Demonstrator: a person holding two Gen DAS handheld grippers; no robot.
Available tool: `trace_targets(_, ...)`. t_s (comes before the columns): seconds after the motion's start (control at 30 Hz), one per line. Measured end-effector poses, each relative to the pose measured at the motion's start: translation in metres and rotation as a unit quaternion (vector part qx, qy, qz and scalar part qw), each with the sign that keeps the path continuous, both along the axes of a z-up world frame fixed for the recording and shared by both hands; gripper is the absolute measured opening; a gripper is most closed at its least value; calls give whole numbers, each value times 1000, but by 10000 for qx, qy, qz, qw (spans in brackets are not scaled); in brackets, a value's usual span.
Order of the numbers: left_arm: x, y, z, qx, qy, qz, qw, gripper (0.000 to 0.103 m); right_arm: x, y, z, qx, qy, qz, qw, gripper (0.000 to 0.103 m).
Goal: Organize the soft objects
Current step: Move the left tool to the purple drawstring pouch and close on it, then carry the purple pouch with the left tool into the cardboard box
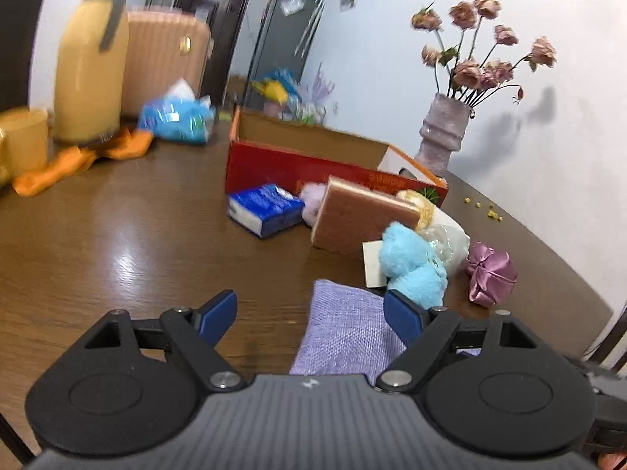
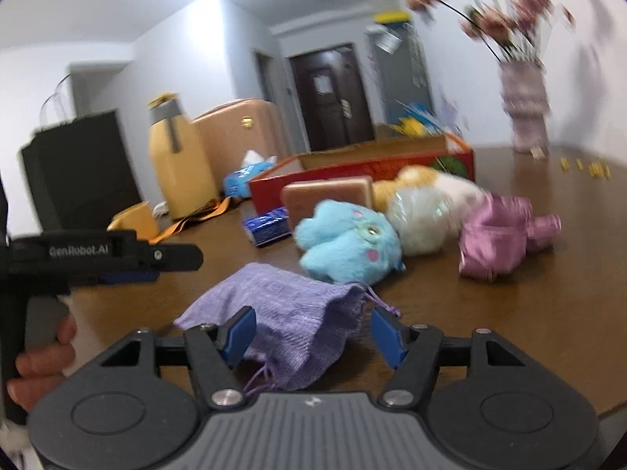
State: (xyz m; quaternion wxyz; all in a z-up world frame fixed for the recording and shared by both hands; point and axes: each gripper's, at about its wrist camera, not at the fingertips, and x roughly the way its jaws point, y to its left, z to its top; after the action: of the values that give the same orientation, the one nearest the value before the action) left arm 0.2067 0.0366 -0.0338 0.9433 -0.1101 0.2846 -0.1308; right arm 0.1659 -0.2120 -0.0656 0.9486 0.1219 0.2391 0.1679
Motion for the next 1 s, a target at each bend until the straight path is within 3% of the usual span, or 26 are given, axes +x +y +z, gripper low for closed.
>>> trace_targets(0.07, 9, -3, -7, -162, 273, -155, 9994, 61, 6, -2, -1, 134, 98, -161, 9997, 65)
trace_targets(0.17, 11, -6, -18, -276, 562, -336, 9975, 45, 14, -3, -4, 149, 231, -424, 9987, 61)
trace_targets(0.27, 7, -8, -22, -327, 566, -433, 9969, 27, 22, 5, -9, -76, 307, -388, 9987, 46)
trace_targets(0.3, 6, -9, -22, -304, 540, -425, 9972, 26, 22, 7, -10, -139, 293, -359, 9988, 36)
trace_targets(0.37, 6, -10, -23, -227, 499, -412, 9976, 19, 24, 14, -9, -404, 243, -353, 9983, 30)
trace_targets(0.47, 3, -11, -24, -266, 494, -403, 9976, 9, 25, 18, -10, -617, 229, -332, 9973, 14)
trace_targets(0.6, -4, -17, -22, -151, 379, -397, 9984, 8, 21, 24, -9, -956, 137, -268, 9950, 9)
trace_targets(0.87, -23, -17, -14, 110, 279, -372, 9989, 8, 1, 16, -2, -668, 55, -137, 9977, 4)
trace_targets(1.0, -29, -19, -15, 251, 259, -355, 9987, 8, -7, 0, 8, -210, -118, -311, 9992, 19)
